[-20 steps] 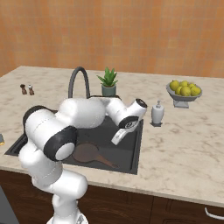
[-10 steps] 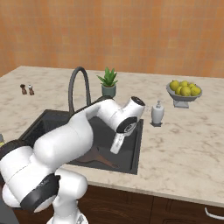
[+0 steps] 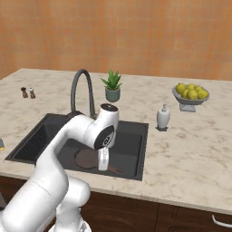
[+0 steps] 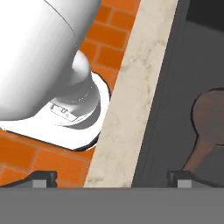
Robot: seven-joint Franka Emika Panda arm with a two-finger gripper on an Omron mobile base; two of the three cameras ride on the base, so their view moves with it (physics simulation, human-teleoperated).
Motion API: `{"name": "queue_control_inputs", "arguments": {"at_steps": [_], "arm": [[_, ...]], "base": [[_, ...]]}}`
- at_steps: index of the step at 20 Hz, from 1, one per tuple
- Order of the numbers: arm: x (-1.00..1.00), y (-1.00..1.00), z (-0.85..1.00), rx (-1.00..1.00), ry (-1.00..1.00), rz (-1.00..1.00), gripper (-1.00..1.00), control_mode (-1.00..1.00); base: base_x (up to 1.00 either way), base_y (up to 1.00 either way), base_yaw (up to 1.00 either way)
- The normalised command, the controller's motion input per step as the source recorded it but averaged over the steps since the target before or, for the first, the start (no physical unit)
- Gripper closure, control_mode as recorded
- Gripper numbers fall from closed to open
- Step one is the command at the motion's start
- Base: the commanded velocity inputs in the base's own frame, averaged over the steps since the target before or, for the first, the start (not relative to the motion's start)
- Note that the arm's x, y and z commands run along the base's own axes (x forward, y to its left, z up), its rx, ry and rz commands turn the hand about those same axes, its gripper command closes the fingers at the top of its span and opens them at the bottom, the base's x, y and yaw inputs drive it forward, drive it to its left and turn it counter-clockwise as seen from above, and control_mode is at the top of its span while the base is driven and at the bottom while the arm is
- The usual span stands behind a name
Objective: Pick the pan and sponge and place them into the sink. Then turn on the water.
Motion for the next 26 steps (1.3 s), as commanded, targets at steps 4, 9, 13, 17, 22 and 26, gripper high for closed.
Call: {"name": "queue_control_inputs", "arguments": {"at_steps": [4, 9, 13, 17, 22, 26], "arm": [[-0.03, 0.89, 0.19, -0.08, 0.00, 0.37, -1.00, -1.00], [-0.10, 0.58, 0.33, -0.02, -0.11, 0.39, -1.00, -1.00], [-0.04, 0.57, 0.16, 0.00, -0.31, 0.45, -1.00, -1.00], [-0.02, 0.66, 0.29, 0.00, -0.34, 0.32, -1.00, -1.00], [0.00, 0.77, 0.06, -0.03, -0.24, 0.53, -1.00, -1.00], [0.00, 0.70, 0.00, -0.10, -0.18, 0.60, -1.00, -1.00]], "base": [[0.00, 0.00, 0.00], [0.00, 0.00, 0.00], [0.00, 0.00, 0.00], [0.00, 0.00, 0.00], [0.00, 0.00, 0.00], [0.00, 0.00, 0.00]]}}
